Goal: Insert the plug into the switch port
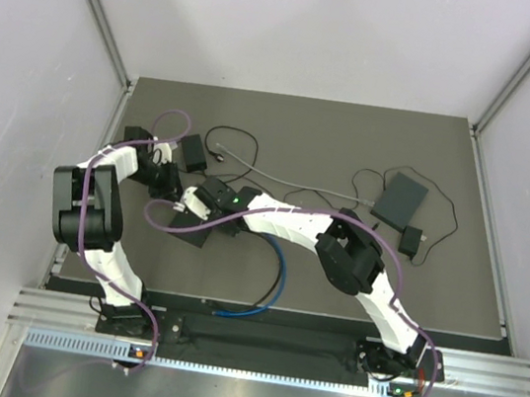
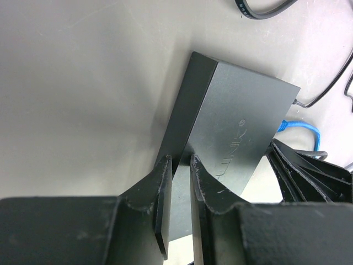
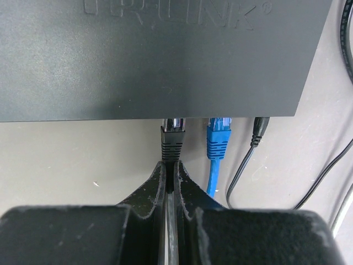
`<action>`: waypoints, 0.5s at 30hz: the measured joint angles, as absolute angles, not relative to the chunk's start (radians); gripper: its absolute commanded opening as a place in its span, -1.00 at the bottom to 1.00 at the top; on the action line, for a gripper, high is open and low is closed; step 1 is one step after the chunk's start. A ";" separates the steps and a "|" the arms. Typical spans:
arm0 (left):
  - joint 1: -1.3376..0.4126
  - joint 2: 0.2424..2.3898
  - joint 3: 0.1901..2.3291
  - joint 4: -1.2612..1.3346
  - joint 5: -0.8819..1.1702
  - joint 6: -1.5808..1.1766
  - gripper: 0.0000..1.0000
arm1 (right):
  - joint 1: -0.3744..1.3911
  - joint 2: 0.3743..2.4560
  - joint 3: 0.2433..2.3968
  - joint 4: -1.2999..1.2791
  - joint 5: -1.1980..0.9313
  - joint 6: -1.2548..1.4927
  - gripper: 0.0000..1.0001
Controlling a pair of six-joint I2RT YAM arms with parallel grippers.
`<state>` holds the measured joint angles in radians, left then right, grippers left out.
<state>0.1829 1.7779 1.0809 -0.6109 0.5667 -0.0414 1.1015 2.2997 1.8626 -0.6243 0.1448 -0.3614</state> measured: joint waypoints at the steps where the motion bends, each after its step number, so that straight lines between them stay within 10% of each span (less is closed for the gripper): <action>1: 0.183 1.778 1.081 -0.611 0.567 -0.041 -0.88 | 1.102 2.303 1.870 -0.631 0.145 -0.358 -1.00; 15: 0.183 1.795 1.103 -0.613 0.568 -0.032 -0.90 | 1.094 2.306 1.871 -0.606 0.140 -0.350 -1.00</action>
<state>0.1829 1.7947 1.1030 -0.6132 0.5682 -0.0322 1.0943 2.3062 1.8713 -0.6056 0.1398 -0.3500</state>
